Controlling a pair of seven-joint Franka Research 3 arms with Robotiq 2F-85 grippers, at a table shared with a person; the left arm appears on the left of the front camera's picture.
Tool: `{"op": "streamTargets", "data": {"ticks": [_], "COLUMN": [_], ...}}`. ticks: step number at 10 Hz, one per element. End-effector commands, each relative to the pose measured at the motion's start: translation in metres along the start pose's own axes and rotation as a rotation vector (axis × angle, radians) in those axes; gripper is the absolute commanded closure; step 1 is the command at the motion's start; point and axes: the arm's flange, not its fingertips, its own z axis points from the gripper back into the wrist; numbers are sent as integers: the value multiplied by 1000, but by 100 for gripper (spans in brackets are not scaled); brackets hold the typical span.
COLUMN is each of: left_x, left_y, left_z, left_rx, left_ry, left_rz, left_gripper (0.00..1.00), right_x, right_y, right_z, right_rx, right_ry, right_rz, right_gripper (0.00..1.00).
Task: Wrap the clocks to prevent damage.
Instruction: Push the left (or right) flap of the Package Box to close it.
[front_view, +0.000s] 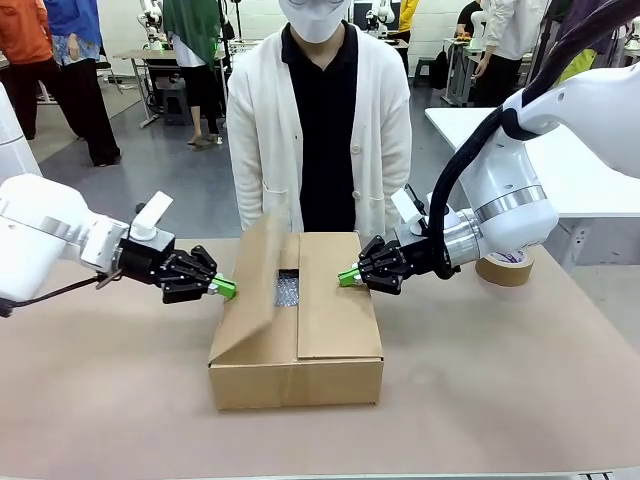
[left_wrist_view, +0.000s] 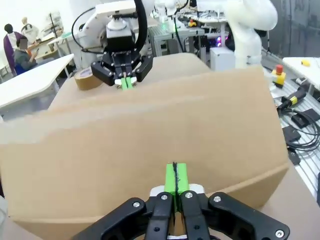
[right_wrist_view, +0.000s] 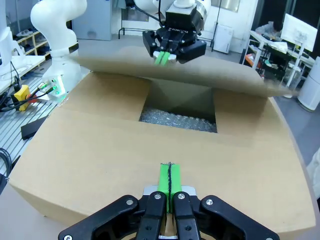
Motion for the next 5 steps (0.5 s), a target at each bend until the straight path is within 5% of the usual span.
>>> {"op": "streamTargets", "data": {"ticks": [1, 5], "left_x": [-6, -20], "left_y": [14, 23], "left_z": [-22, -34], "left_rx": [73, 94], "left_ry": [21, 75], "left_rz": [-46, -49], "left_gripper": [99, 99], "right_x": [-3, -3], "right_y": [0, 0], "right_z": [-2, -2], "right_rx": [-3, -3], "right_ry": [12, 12], "right_rz": [-3, -3], "right_gripper": [99, 99]}}
